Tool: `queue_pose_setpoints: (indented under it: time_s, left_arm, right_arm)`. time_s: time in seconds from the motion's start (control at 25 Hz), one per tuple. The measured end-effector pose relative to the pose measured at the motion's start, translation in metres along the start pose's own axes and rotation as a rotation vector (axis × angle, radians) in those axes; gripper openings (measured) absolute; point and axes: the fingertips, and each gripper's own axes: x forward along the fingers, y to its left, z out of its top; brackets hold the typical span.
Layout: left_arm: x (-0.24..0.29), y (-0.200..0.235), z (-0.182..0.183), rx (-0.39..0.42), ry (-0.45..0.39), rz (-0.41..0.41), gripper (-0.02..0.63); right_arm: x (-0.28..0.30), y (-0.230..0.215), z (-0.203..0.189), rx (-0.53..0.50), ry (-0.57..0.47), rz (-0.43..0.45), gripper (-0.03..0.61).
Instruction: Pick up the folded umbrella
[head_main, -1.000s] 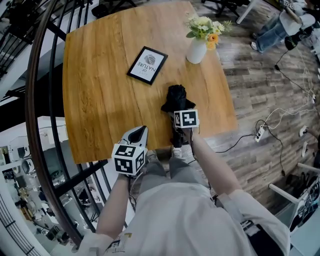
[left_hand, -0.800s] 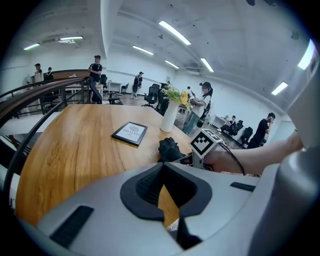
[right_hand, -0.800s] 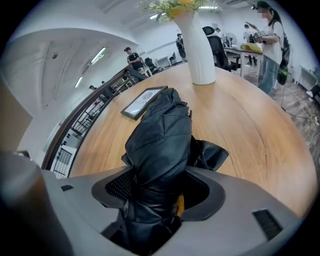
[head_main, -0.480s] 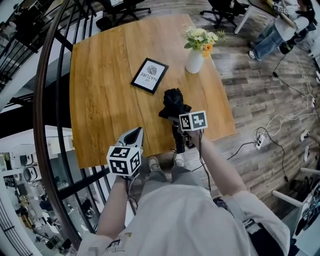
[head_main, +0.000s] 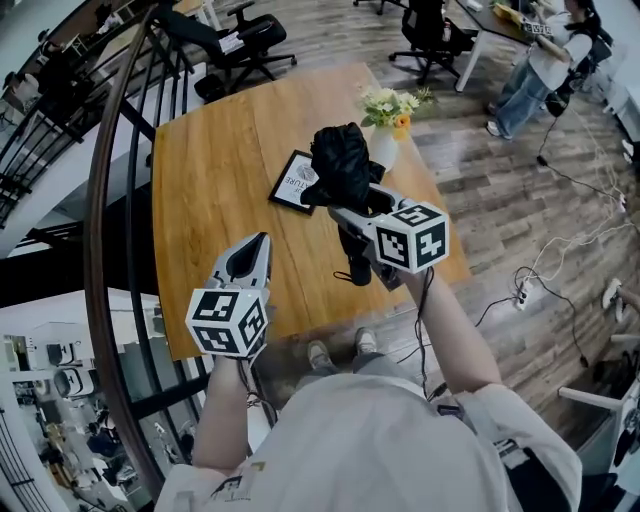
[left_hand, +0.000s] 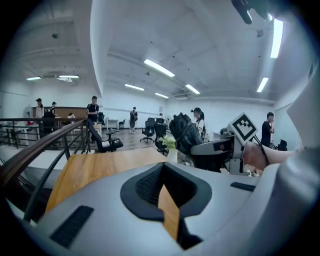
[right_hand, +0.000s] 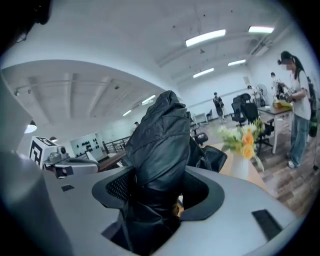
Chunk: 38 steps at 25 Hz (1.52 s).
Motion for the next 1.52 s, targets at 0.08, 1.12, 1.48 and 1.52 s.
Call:
queue_pose_setpoints:
  time_s: [0.08, 1.12, 1.48, 1.52]
  left_arm:
    - [-0.013, 0.006, 0.03, 0.027, -0.066, 0.017, 0.017]
    - [-0.187, -0.036, 0.163, 0.33, -0.449, 0.144, 0.017]
    - [-0.188, -0.018, 0.121, 0.328, -0.366, 0.179, 0.017]
    - [-0.186, -0.015, 0.116, 0.324, -0.354, 0.177, 0.017]
  right_arm:
    - [-0.017, 0.015, 0.042, -0.052, -0.088, 0.0, 0.302]
    - [-0.228, 0.158, 0.154, -0.441, -0.611, -0.149, 0.304]
    - [-0.204, 0.17, 0.113, -0.47, -0.522, -0.122, 0.302]
    - [-0.198, 0.17, 0.11, -0.464, -0.504, -0.121, 0.302]
